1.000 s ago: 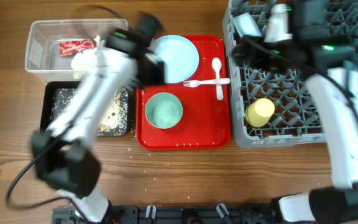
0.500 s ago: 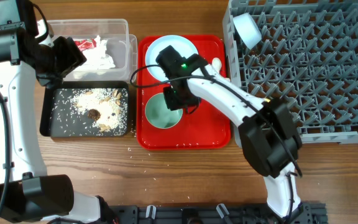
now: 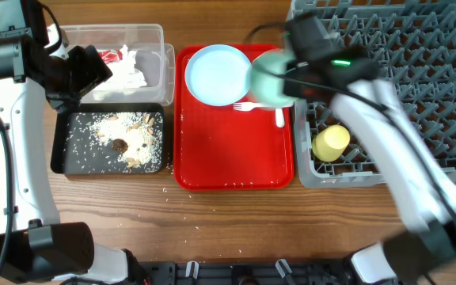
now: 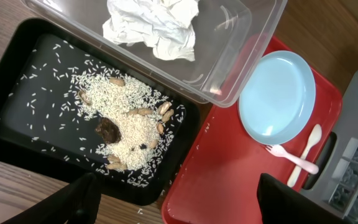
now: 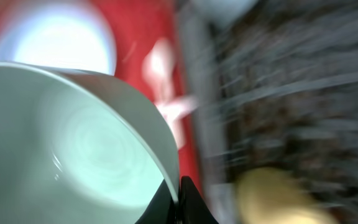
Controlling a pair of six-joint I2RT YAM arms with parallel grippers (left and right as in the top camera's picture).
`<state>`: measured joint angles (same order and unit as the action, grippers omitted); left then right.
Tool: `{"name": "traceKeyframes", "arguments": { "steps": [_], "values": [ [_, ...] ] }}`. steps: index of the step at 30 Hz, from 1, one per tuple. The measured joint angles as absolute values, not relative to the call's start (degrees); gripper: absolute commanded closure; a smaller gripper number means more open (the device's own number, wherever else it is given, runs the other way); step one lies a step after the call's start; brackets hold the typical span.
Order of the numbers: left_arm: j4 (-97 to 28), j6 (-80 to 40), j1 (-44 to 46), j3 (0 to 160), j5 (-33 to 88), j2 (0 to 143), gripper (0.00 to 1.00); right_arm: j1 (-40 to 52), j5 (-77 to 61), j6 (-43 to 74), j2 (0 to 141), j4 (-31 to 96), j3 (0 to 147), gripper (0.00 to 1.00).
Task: Sort waste into correct bins and load items into the dishwasher rack
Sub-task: 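Place the green bowl in the rack with the right gripper, then grasp the light-blue plate rim with the right gripper and lift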
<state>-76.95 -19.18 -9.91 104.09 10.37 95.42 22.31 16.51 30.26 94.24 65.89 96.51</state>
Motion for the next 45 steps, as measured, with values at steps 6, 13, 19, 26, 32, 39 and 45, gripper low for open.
{"name": "traceKeyframes", "arguments": {
  "steps": [6, 13, 19, 26, 32, 39, 45],
  "values": [
    [-76.93, -19.18, -9.91, 104.09, 10.37, 95.42, 0.18, 19.11, 51.16, 34.68, 94.8, 70.32, 96.73, 0.96],
    [-76.9, -19.18, -9.91, 104.09, 10.39, 95.42, 0.17, 19.14, 68.1, 16.21, 109.34, 67.29, 96.25, 0.96],
    [-76.93, -19.18, -9.91, 104.09, 10.37, 95.42, 0.16, 20.97, 70.7, 8.64, 113.51, 62.96, 96.01, 0.96],
    [-76.93, -19.18, -9.91, 104.09, 10.37, 95.42, 0.11, 21.58, 70.48, 5.45, 116.07, 62.65, 96.01, 0.96],
    [-76.9, -19.18, -9.91, 104.09, 10.39, 95.42, 0.09, 23.57, 68.82, 4.64, 116.09, 63.83, 95.59, 0.9],
    [-76.93, -19.18, -9.91, 104.09, 10.39, 95.42, 0.09, 30.39, 65.8, 4.19, 116.09, 65.1, 95.09, 0.35],
    [-76.95, -19.18, -9.91, 104.09, 10.39, 95.42, 0.1, 31.31, 65.41, 4.21, 116.09, 60.23, 94.96, 0.19]
  ]
}}
